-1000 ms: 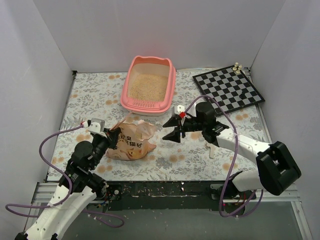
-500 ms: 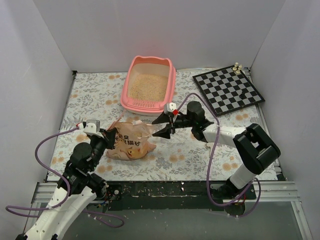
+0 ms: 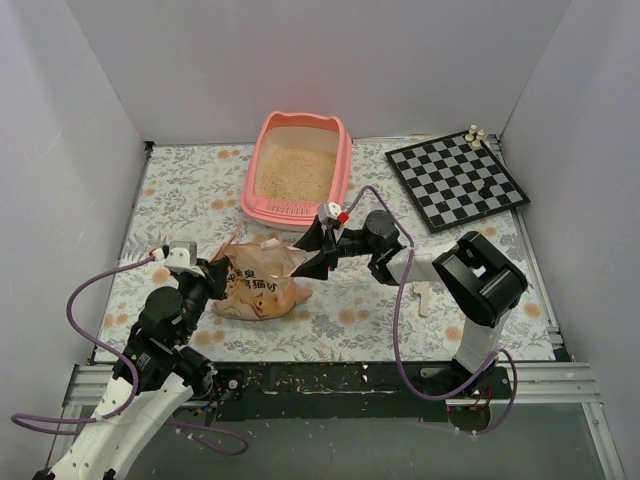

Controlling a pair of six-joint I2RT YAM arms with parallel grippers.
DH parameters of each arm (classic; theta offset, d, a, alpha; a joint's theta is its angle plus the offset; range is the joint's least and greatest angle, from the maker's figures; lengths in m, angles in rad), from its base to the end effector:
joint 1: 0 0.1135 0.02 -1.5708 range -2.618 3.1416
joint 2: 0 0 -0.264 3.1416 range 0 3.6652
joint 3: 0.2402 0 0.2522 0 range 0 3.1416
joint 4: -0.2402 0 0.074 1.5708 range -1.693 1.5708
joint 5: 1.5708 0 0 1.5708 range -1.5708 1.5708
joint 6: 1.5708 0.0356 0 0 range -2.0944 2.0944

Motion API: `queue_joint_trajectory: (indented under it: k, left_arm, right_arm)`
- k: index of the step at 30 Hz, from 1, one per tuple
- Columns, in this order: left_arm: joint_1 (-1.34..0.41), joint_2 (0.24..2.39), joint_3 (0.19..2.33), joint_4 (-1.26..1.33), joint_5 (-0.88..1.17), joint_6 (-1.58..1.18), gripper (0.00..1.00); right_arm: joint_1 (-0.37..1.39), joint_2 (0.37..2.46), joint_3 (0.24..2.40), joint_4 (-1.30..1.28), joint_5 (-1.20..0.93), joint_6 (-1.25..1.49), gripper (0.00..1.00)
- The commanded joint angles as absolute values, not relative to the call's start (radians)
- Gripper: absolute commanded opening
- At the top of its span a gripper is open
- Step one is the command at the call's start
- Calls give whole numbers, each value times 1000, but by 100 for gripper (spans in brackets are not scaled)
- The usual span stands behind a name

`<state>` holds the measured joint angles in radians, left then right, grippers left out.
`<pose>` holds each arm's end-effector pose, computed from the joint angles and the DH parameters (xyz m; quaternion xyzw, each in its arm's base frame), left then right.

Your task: Fill the litter box with clean litter

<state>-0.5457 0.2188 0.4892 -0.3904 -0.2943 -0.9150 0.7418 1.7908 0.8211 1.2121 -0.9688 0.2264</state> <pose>0.0820 -0.0377 0.2811 -0.2315 0.7097 -0.3561 0.5621 0.2434 0.2629 0.2256 -0.4936 0.4340 0.5784 0.4832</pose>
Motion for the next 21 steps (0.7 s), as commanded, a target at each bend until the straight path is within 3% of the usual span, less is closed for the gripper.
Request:
queue_joint_trajectory:
  k: [1, 9, 13, 16, 18, 19, 21]
  left_arm:
    - [-543, 201, 535, -350, -364, -908, 0]
    - [-545, 210, 517, -322, -359, -910, 0]
    - [-543, 213, 511, -314, -353, -911, 0]
    - [-543, 209, 506, -313, -353, -905, 0]
    - [-543, 210, 508, -311, -339, -902, 0]
    - [-543, 210, 506, -308, -325, -897, 0]
    - [-543, 213, 505, -298, -278, -891, 0]
  right_arm:
    - [758, 1841, 848, 1552, -994, 399, 65]
    - [788, 1905, 868, 1684, -956, 475, 63]
    - [799, 1931, 882, 1735, -917, 486, 54]
    - [802, 1944, 885, 1776, -893, 506, 39]
    - [801, 1939, 876, 1784, -870, 493, 19]
    - [799, 1933, 871, 1779, -856, 480, 3]
    - [795, 1904, 845, 1769, -828, 451, 1]
